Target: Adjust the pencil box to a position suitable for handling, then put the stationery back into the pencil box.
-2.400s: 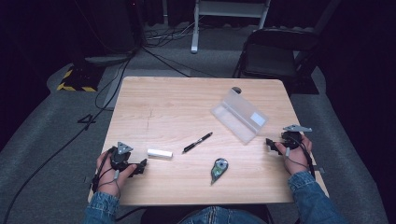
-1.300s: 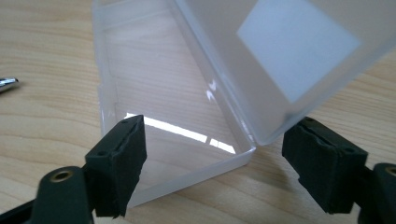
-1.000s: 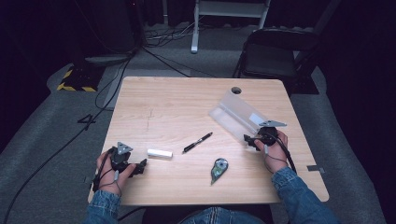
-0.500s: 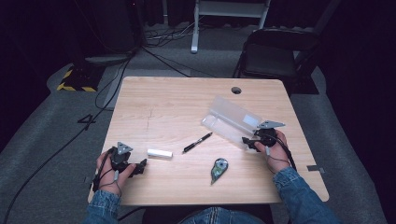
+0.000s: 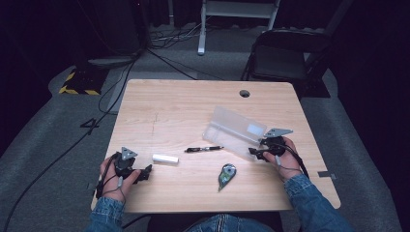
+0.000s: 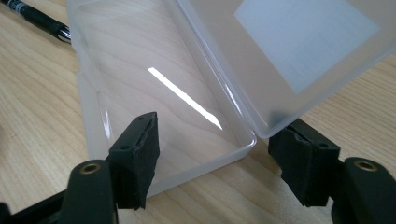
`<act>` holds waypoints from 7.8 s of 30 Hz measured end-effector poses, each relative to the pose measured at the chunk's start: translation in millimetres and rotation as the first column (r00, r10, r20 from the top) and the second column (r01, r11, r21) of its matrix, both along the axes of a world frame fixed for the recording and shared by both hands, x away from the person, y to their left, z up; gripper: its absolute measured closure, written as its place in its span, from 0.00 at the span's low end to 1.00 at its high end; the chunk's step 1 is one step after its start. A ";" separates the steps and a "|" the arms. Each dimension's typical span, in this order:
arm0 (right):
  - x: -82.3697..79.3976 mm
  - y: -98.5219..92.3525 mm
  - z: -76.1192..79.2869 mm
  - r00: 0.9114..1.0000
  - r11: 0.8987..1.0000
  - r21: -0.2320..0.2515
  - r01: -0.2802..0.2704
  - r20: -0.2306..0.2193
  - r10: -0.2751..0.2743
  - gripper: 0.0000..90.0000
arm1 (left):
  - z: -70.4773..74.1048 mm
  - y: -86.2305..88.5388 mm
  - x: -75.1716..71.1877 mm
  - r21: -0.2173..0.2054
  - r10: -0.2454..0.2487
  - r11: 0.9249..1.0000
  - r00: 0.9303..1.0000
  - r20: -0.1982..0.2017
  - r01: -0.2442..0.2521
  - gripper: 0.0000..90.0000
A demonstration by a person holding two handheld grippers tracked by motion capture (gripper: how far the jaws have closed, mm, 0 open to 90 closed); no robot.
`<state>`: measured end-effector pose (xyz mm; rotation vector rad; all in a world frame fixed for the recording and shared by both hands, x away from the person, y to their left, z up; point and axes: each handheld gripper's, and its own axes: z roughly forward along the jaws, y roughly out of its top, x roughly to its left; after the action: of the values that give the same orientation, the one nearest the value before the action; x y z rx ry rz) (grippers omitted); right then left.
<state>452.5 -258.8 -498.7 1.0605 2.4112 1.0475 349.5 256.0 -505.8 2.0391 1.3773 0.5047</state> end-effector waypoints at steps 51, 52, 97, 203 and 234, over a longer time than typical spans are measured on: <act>-35.0 32.0 83.4 0.989 0.989 0.134 -0.056 0.146 0.036 0.38 | 0.0 0.0 0.0 0.000 0.000 1.000 1.000 0.000 0.000 0.07; -35.1 35.1 83.3 0.988 0.989 0.132 -0.068 0.146 0.048 0.39 | 0.0 0.0 0.0 0.000 0.000 1.000 1.000 0.000 0.000 0.07; 14.7 154.9 21.9 0.914 0.913 -0.050 -0.405 -0.037 0.403 0.74 | 0.1 1.4 -0.2 0.006 -0.013 1.000 1.000 0.000 0.013 0.06; 11.7 50.6 71.2 0.965 0.964 -0.119 -0.238 0.086 0.249 0.89 | -0.4 -0.8 4.5 0.008 -0.021 1.000 1.000 -0.010 0.021 0.01; 19.8 61.7 39.2 0.965 0.930 -0.276 -0.243 0.025 0.260 0.89 | -0.4 -0.8 4.4 0.007 -0.020 1.000 1.000 -0.010 0.020 0.01</act>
<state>472.3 -197.1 -459.5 0.6312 2.5943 0.7761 353.9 255.2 -506.2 2.0624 1.3612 0.4919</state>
